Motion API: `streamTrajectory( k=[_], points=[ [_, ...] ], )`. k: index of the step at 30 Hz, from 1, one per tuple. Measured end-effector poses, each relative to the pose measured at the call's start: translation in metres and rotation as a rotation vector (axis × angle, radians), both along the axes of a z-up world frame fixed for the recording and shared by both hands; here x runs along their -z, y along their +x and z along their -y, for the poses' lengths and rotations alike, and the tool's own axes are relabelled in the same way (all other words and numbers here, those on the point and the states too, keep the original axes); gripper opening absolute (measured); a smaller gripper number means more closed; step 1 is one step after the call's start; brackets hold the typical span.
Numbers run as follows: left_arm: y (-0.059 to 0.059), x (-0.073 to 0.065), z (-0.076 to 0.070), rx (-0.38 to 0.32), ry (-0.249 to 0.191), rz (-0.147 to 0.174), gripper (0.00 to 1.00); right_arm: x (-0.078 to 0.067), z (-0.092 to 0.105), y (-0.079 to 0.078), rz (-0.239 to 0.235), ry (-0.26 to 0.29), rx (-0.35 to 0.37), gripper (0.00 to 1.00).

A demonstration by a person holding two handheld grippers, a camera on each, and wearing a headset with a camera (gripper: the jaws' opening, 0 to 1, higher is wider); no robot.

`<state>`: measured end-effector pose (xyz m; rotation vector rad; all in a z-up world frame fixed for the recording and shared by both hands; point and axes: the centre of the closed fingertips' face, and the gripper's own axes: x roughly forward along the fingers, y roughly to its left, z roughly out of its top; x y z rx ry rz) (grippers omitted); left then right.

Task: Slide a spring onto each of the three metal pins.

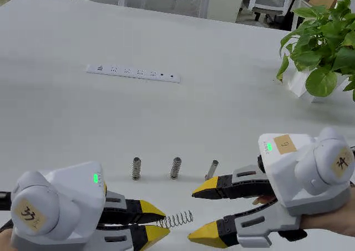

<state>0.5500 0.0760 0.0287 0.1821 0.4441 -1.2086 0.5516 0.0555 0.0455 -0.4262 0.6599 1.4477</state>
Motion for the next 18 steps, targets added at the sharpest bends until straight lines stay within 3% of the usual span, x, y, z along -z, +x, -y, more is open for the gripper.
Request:
streamTrajectory(
  k=[13, 18],
  points=[
    [-0.0027, 0.0003, -0.0002, 0.024, 0.000, 0.007, 0.07, 0.0000, -0.0032, -0.0067, -0.070, 0.030, -0.006, 0.17],
    [-0.0037, 0.0005, 0.0003, 0.029, -0.001, 0.005, 0.07, 0.0022, -0.0045, -0.0095, -0.076, 0.026, -0.016, 0.10]
  ],
)
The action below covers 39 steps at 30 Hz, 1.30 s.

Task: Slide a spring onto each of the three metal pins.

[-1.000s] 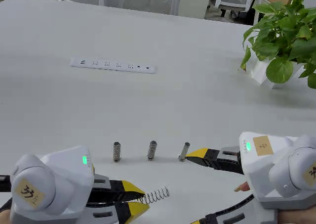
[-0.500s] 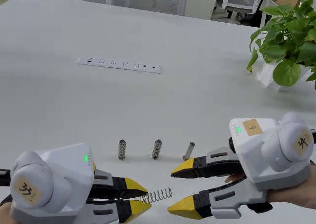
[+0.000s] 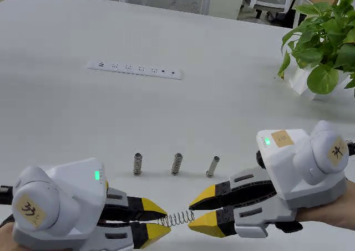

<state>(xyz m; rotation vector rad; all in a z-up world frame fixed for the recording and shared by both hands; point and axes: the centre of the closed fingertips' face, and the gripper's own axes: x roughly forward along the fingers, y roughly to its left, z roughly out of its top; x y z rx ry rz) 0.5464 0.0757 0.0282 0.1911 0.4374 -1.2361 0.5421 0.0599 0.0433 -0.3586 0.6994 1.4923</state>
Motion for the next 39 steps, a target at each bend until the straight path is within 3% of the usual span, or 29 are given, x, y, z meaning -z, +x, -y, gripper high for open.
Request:
streamTrajectory(
  k=[12, 24, 39],
  points=[
    [-0.002, 0.002, 0.002, 0.003, 0.003, -0.013, 0.07, -0.001, 0.001, -0.001, 0.011, -0.004, -0.010, 0.07],
    [-0.002, 0.003, 0.011, 0.010, 0.006, -0.024, 0.07, -0.012, -0.003, -0.002, 0.092, -0.027, -0.050, 0.07],
    [-0.003, 0.004, 0.020, 0.025, 0.007, -0.030, 0.06, -0.017, -0.007, -0.002, 0.120, -0.028, -0.073, 0.07]
  ],
)
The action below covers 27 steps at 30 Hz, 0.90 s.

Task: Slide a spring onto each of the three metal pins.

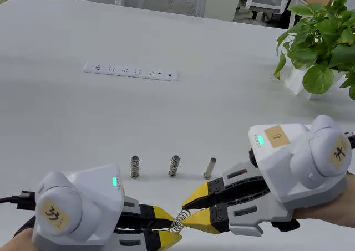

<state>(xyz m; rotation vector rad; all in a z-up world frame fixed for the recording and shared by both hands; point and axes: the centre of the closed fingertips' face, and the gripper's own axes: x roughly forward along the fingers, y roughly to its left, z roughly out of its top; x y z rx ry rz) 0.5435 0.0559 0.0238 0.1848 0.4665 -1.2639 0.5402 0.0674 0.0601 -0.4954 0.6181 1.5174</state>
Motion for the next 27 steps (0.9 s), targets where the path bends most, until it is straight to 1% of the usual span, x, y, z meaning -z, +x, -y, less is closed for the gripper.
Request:
streamTrajectory(
  k=[12, 18, 21, 23, 24, 25, 26, 27],
  points=[
    [0.000, 0.000, 0.000, 0.005, 0.004, -0.001, 0.06, 0.001, 0.003, 0.001, -0.001, -0.006, 0.001, 0.07],
    [-0.002, 0.003, 0.001, 0.008, 0.009, -0.008, 0.06, 0.004, 0.004, -0.002, 0.005, -0.017, -0.017, 0.07],
    [-0.003, 0.004, 0.001, 0.011, 0.015, -0.003, 0.06, 0.005, 0.004, -0.003, 0.008, -0.024, -0.028, 0.08],
    [-0.003, 0.004, 0.001, 0.010, 0.015, -0.004, 0.06, 0.006, 0.005, -0.002, 0.017, -0.039, -0.040, 0.14],
    [-0.002, 0.004, 0.001, 0.010, 0.015, -0.004, 0.06, 0.007, 0.006, -0.002, 0.023, -0.053, -0.046, 0.18],
    [-0.002, 0.004, 0.001, 0.009, 0.015, -0.003, 0.06, 0.008, 0.008, -0.001, 0.036, -0.080, -0.063, 0.19],
    [-0.001, 0.004, 0.001, 0.008, 0.015, -0.002, 0.06, 0.009, 0.010, 0.000, 0.055, -0.102, -0.084, 0.19],
    [-0.001, 0.004, 0.002, 0.008, 0.017, -0.002, 0.06, 0.010, 0.013, 0.000, 0.067, -0.127, -0.111, 0.16]
  ],
)
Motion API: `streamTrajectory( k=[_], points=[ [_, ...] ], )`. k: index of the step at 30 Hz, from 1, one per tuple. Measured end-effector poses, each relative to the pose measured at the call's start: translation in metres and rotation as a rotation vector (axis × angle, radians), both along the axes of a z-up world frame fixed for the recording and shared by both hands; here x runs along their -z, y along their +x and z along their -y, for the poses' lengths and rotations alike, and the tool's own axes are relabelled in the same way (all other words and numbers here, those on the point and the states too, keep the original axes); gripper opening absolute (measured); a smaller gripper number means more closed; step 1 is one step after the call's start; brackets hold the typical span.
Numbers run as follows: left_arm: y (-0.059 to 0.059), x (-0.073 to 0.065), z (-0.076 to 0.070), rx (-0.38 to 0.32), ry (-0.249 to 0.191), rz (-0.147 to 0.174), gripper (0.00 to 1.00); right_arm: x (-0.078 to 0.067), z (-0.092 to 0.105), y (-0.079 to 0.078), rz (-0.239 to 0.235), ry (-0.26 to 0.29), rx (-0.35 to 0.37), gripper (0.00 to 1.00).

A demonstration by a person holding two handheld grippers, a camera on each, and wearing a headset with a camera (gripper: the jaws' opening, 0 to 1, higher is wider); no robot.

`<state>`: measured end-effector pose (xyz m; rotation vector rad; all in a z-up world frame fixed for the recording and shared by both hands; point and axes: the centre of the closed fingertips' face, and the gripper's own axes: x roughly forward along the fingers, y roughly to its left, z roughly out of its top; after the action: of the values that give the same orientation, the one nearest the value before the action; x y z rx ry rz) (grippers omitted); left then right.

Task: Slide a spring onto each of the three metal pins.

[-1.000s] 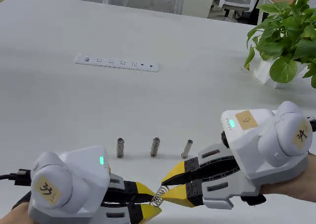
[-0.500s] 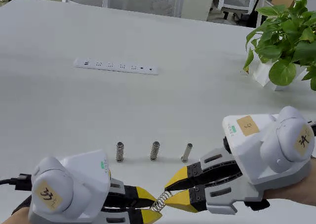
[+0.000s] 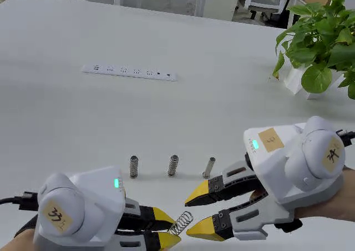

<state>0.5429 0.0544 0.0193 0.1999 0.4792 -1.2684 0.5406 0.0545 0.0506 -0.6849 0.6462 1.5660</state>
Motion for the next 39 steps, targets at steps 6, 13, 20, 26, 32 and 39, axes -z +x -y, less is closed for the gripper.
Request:
streamTrajectory(
  k=[6, 13, 20, 26, 32, 39],
  points=[
    [0.001, 0.003, 0.002, 0.001, 0.008, 0.002, 0.06, -0.001, 0.000, 0.004, 0.009, -0.053, -0.040, 0.17],
    [-0.001, 0.005, 0.007, 0.011, 0.008, 0.002, 0.06, 0.008, -0.002, -0.002, -0.014, -0.121, -0.111, 0.15],
    [0.000, 0.005, 0.012, 0.019, 0.004, 0.001, 0.06, 0.017, -0.003, -0.004, -0.027, -0.159, -0.140, 0.15],
    [0.000, 0.003, 0.015, 0.022, -0.004, 0.002, 0.06, 0.021, -0.002, -0.006, -0.038, -0.179, -0.150, 0.11],
    [0.000, 0.001, 0.018, 0.030, -0.006, 0.007, 0.06, 0.023, -0.001, -0.007, -0.047, -0.185, -0.155, 0.10],
    [0.000, 0.000, 0.018, 0.033, -0.008, 0.006, 0.06, 0.025, 0.000, -0.008, -0.050, -0.198, -0.161, 0.09]
  ],
)
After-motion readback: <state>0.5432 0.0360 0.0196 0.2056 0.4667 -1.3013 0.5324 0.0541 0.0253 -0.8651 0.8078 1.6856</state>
